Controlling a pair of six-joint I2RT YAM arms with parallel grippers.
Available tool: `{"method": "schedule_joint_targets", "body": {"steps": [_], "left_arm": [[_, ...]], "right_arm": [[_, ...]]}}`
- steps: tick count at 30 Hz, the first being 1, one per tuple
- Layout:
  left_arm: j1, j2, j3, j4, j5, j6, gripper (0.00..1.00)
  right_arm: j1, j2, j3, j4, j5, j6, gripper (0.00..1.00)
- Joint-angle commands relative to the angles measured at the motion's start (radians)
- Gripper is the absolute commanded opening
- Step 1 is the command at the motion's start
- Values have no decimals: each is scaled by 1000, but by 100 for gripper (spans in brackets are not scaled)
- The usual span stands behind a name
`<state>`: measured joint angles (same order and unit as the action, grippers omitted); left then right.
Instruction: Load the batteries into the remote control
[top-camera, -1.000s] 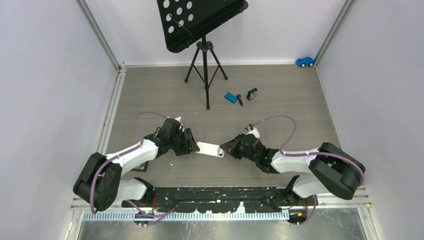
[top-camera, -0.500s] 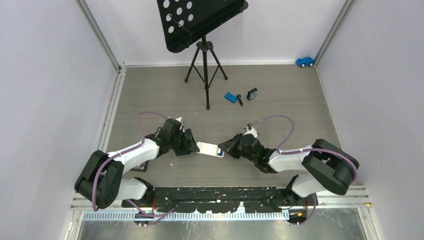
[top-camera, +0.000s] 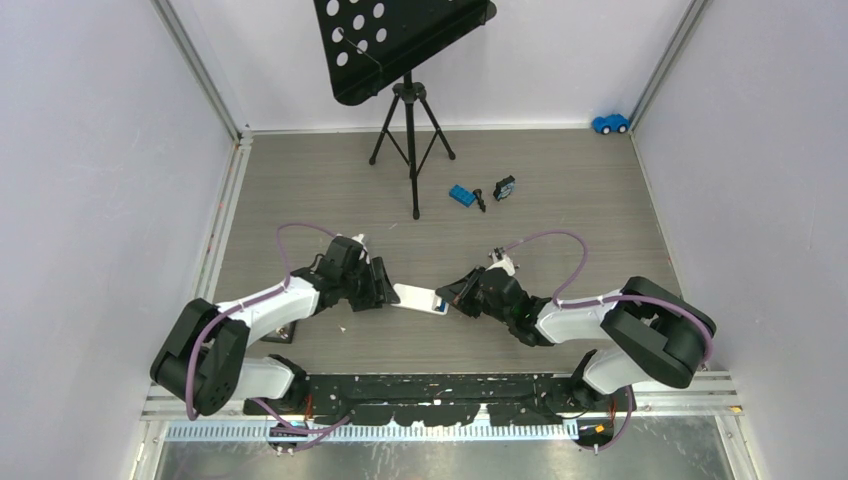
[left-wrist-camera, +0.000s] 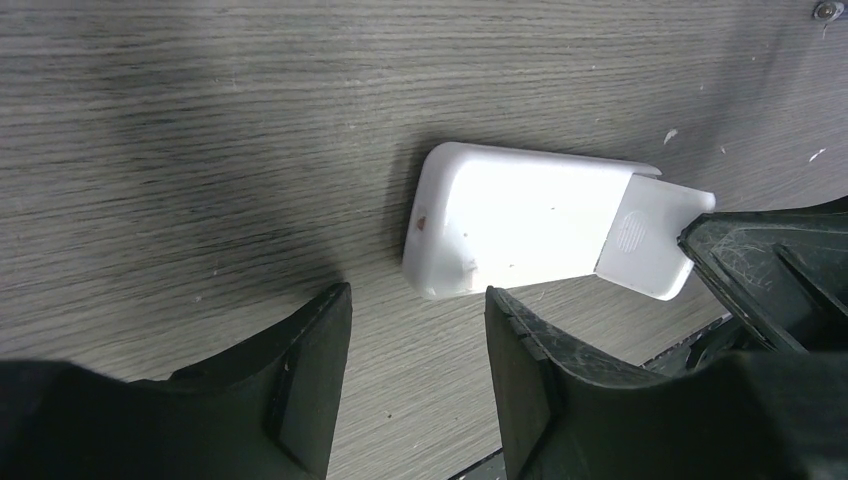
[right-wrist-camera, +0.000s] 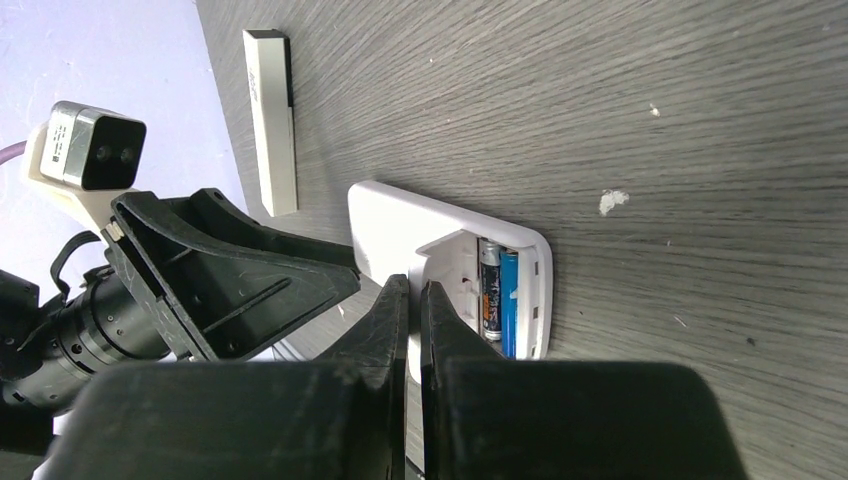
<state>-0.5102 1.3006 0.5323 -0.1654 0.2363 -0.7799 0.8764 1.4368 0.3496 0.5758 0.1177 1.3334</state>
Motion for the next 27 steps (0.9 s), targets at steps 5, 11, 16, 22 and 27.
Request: {"method": "schedule_joint_targets", "body": {"steps": [5, 11, 16, 22, 27], "left_arm": [[4, 34, 18, 28, 9, 19, 54], [4, 33, 22, 24, 6, 19, 55], [4, 41, 41, -19, -9, 29, 61], [4, 47, 48, -31, -23, 31, 66], [4, 59, 52, -32, -22, 30, 69]], "right_arm": [[-5, 33, 16, 31, -9, -20, 4], [-5, 19, 48, -76, 0, -24, 19], [-9, -33, 81, -200, 14, -39, 27], [-13, -87, 114, -301, 29, -59, 30], [-14, -106, 141, -361, 35, -79, 32]]}}
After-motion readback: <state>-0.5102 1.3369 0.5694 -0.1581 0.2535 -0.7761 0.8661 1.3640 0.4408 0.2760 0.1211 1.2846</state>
